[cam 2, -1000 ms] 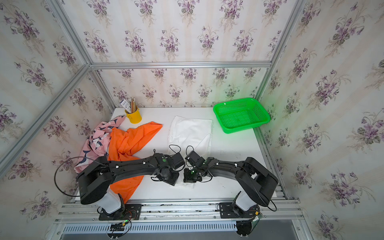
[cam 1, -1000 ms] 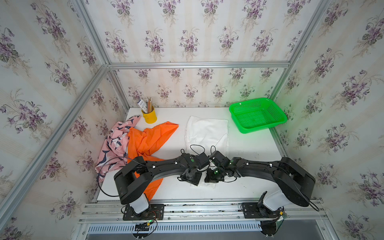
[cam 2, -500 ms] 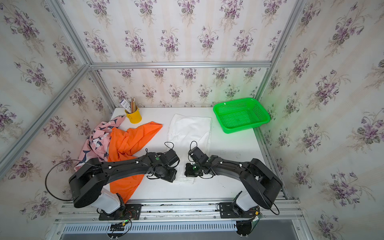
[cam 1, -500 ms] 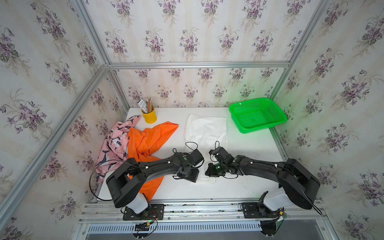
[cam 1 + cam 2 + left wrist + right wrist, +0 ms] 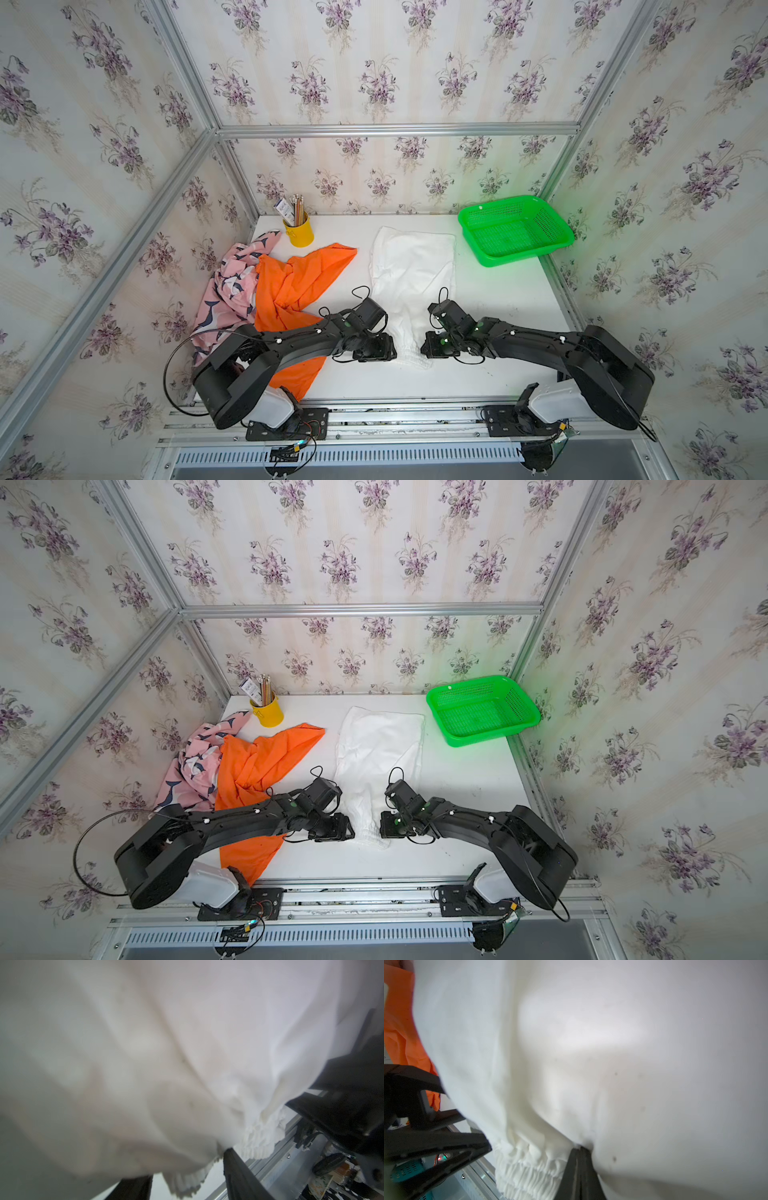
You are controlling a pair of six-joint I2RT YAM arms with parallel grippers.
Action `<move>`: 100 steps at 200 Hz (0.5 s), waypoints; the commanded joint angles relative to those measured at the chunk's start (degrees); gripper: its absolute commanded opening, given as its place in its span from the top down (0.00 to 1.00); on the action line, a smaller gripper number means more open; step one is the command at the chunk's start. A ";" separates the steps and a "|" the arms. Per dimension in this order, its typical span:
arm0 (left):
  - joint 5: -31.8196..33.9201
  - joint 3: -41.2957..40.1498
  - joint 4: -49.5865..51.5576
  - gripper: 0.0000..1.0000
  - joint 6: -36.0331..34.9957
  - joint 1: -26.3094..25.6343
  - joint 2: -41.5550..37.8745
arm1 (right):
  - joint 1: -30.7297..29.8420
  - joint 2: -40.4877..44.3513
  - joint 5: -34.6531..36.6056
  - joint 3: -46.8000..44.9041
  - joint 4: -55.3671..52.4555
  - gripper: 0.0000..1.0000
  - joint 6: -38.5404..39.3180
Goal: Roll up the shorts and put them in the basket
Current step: Roll the shorts at the center of the board.
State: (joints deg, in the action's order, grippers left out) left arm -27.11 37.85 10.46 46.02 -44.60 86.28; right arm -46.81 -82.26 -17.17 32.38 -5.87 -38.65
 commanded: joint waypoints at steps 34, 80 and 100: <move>-2.21 -1.71 -1.79 0.69 0.57 0.97 -0.80 | -0.25 4.24 3.54 -1.15 -1.60 0.87 2.97; -4.13 -1.46 -0.61 0.75 2.48 2.22 -4.66 | -8.00 17.06 16.72 -0.98 -1.67 0.57 18.92; -5.60 -0.72 -0.38 0.75 3.40 2.63 -6.16 | -14.26 20.20 23.85 -2.87 3.02 0.52 26.43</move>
State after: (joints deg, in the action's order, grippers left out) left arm -30.55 36.29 9.61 48.01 -42.41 81.84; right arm -55.88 -64.84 -5.10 31.03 -6.83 -24.49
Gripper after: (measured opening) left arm 0.251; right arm 0.467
